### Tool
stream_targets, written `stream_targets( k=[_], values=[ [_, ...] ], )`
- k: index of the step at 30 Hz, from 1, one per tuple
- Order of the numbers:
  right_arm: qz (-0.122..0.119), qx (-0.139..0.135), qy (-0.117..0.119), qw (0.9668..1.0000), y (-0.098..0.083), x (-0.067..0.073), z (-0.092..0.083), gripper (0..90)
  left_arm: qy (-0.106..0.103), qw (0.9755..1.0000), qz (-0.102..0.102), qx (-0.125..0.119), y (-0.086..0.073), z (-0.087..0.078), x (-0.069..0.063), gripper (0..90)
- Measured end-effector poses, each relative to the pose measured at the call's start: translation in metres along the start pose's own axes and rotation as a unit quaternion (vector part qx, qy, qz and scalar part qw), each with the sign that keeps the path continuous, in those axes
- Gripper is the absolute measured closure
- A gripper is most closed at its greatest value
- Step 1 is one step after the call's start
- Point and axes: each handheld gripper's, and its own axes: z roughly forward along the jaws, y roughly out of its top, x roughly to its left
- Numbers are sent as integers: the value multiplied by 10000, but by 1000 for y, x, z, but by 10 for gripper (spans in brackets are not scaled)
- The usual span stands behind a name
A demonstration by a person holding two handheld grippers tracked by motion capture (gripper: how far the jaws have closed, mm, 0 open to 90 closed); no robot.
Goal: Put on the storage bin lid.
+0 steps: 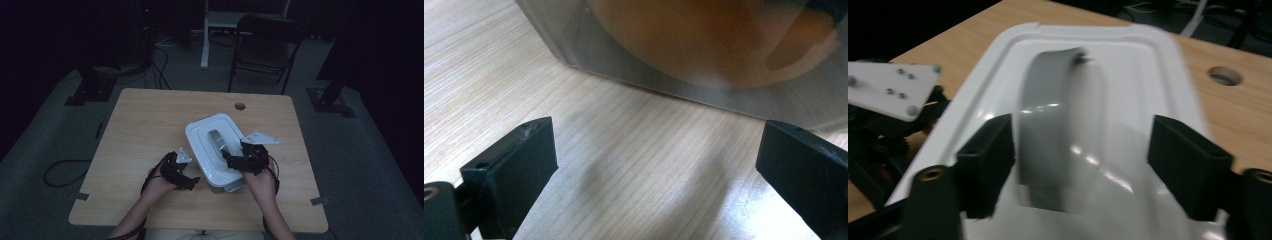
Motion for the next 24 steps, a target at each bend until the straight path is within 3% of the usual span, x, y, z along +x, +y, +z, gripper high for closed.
stream_targets(
  k=[1, 3, 7, 12, 14, 19, 24],
  values=[
    [39, -2, 5, 10000, -1, -5, -2, 136, -6, 10000, -12, -1, 0, 0, 1, 35],
    [116, -40, -51, 9999, -1, -15, -5, 128, -8, 10000, -33, -22, 1, 0, 2, 35],
    [39, -123, -497, 9987, -3, -34, -7, 112, -5, 10000, -42, -25, 2, -2, 4, 35],
    [201, -41, -582, 9981, -5, -58, -5, 112, 32, 9999, -97, -75, 3, 0, 6, 35],
    [370, -28, -706, 9968, -10, -76, 0, 112, 32, 9999, -77, -57, 3, 1, 7, 35],
    [516, 125, -1132, 9922, -24, -102, 13, 112, 58, 9998, -160, -111, 4, 2, 10, 35],
    [761, 420, -1136, 9897, -47, -120, 31, 112, -56, 9996, -94, -242, 6, 3, 12, 35]
  ],
)
